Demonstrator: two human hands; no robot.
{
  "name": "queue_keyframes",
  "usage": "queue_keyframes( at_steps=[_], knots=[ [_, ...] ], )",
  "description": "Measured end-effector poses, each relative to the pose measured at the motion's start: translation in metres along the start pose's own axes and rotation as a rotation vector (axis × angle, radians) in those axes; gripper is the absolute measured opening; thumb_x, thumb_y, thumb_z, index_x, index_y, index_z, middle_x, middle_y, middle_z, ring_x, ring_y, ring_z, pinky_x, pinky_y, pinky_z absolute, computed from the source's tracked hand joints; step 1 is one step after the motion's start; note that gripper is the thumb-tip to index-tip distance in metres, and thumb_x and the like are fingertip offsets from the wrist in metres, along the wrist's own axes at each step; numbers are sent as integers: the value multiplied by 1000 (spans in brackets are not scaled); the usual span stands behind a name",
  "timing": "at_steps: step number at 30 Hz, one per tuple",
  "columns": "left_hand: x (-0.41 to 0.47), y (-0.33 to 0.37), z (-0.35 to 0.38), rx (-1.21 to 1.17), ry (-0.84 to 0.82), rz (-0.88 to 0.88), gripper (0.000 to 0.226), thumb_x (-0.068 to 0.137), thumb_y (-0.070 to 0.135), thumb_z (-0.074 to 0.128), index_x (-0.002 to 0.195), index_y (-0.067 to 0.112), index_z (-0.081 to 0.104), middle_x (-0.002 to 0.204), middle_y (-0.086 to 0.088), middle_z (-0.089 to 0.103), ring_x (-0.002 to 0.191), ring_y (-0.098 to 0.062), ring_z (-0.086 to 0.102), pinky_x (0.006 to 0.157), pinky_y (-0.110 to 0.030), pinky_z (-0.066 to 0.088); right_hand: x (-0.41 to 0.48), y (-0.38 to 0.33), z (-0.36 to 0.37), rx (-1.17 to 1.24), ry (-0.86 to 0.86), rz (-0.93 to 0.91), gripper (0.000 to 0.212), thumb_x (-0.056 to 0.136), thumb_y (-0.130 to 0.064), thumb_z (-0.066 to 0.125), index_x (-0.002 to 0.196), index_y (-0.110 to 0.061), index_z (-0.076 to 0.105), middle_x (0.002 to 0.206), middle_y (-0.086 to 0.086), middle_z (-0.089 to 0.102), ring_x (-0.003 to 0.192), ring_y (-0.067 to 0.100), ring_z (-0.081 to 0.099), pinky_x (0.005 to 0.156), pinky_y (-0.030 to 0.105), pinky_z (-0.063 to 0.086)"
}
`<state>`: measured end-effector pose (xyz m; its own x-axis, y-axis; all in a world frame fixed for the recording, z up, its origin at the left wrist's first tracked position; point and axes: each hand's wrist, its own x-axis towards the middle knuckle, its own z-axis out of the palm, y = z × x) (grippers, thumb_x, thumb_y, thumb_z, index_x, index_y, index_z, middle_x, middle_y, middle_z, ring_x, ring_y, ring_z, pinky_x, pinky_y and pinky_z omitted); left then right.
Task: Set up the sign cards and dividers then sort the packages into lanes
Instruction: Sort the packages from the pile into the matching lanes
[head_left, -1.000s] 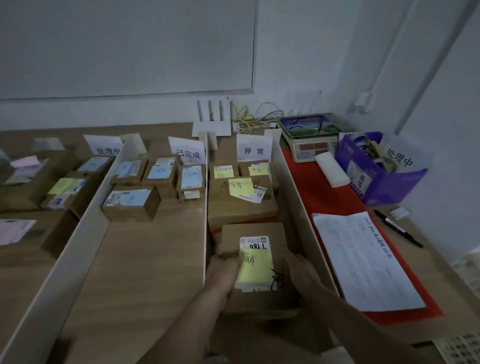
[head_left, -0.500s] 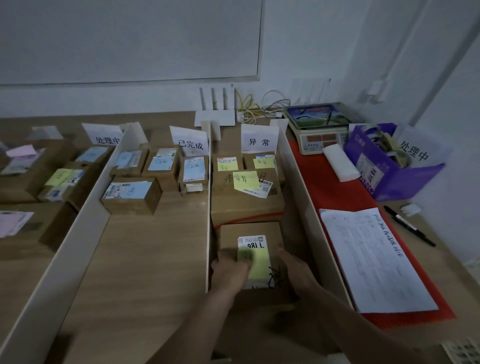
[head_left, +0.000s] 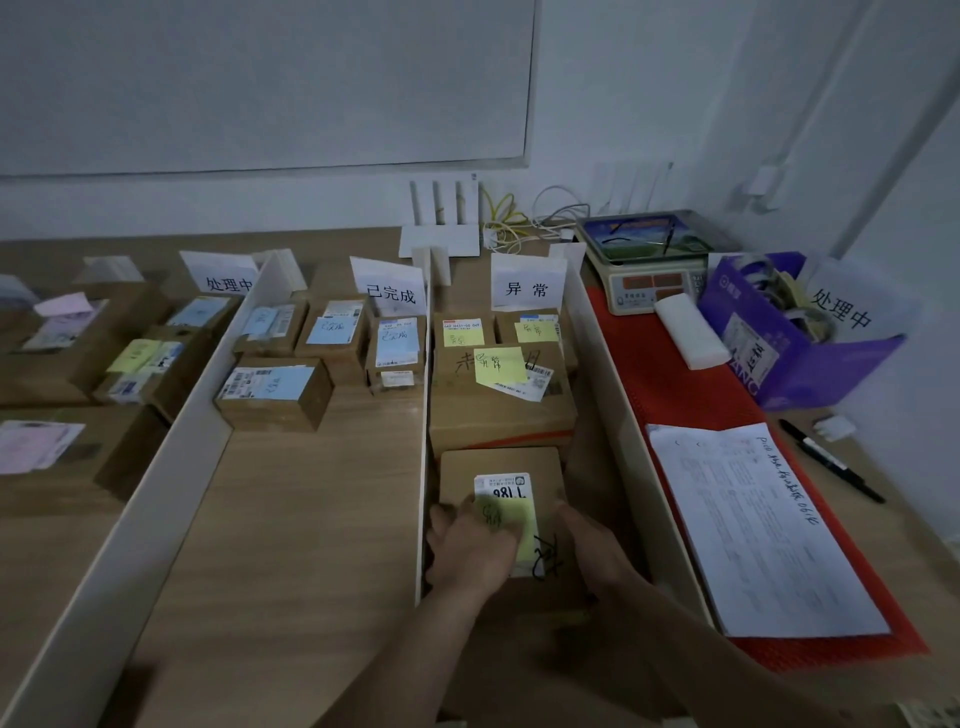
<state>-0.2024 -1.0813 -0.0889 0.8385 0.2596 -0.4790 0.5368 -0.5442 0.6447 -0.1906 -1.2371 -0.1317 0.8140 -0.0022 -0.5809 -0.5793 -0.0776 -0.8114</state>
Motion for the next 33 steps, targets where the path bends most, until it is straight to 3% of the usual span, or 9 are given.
queue_keyframes(
  at_steps=[4, 8, 11, 16, 18, 21, 26, 30, 33],
  knots=[
    [-4, -1, -1, 6, 3, 12, 63, 76, 53, 61, 137, 42, 48, 149, -4, 32, 139, -28, 34, 110, -52, 36, -5, 0, 0, -15, 30, -3, 39, 99, -52, 54, 117, -24, 73, 105, 3, 78, 97, 24, 74, 93, 47, 58],
    [-13, 3, -6, -68, 33, 79, 47, 85, 38, 65, 131, 31, 57, 135, 0, 47, 122, -21, 49, 101, -36, 46, -9, -7, -3, -59, 106, -75, 56, 84, -68, 57, 119, -26, 71, 108, -2, 74, 101, 22, 70, 97, 44, 54],
    [-23, 11, -14, -220, 59, 127, 30, 89, 27, 64, 119, 28, 64, 128, 2, 59, 103, -13, 57, 79, -21, 49, -24, -23, -5, -116, 140, -184, 25, 100, -50, 51, 108, -30, 65, 104, -7, 66, 94, 11, 62, 83, 31, 46],
    [-49, 20, -44, -401, 175, 140, 42, 94, 22, 60, 136, 22, 57, 131, 9, 57, 123, -15, 53, 106, -32, 42, -47, -43, 1, -131, 151, -393, 25, 102, -45, 50, 99, -29, 69, 93, -4, 75, 87, 15, 71, 75, 32, 54],
    [-57, 18, -60, -466, 233, 133, 41, 95, 22, 59, 135, 22, 55, 125, 7, 55, 120, -17, 52, 104, -33, 42, -55, -48, 9, -87, 139, -419, 25, 103, -41, 52, 95, -25, 69, 87, 0, 75, 82, 16, 73, 73, 33, 57],
    [-62, 8, -81, -547, 288, 132, 38, 96, 24, 58, 134, 23, 55, 133, 2, 54, 118, -17, 50, 98, -30, 38, -67, -56, 22, -61, 116, -454, 23, 102, -36, 54, 90, -22, 67, 80, 1, 74, 74, 14, 72, 70, 31, 55],
    [-72, -11, -114, -632, 319, 141, 43, 97, 30, 57, 140, 25, 51, 130, 6, 49, 114, -13, 45, 95, -31, 36, -84, -63, 51, -56, 119, -492, 32, 83, -67, 59, 95, -36, 60, 93, 2, 69, 86, 25, 70, 77, 45, 56],
    [-81, -35, -152, -643, 329, 161, 44, 97, 34, 57, 138, 22, 53, 135, 1, 54, 115, -15, 48, 95, -30, 35, -114, -79, 88, -150, 119, -625, 25, 98, -48, 55, 90, -25, 59, 70, -3, 64, 68, 18, 63, 65, 43, 50],
    [-91, -57, -190, -661, 338, 178, 33, 98, 32, 56, 129, 23, 56, 124, 2, 57, 107, -14, 51, 89, -27, 35, -141, -86, 128, -141, 119, -705, 33, 99, -47, 54, 90, -16, 64, 82, 4, 67, 84, 25, 65, 79, 49, 52]
  ],
)
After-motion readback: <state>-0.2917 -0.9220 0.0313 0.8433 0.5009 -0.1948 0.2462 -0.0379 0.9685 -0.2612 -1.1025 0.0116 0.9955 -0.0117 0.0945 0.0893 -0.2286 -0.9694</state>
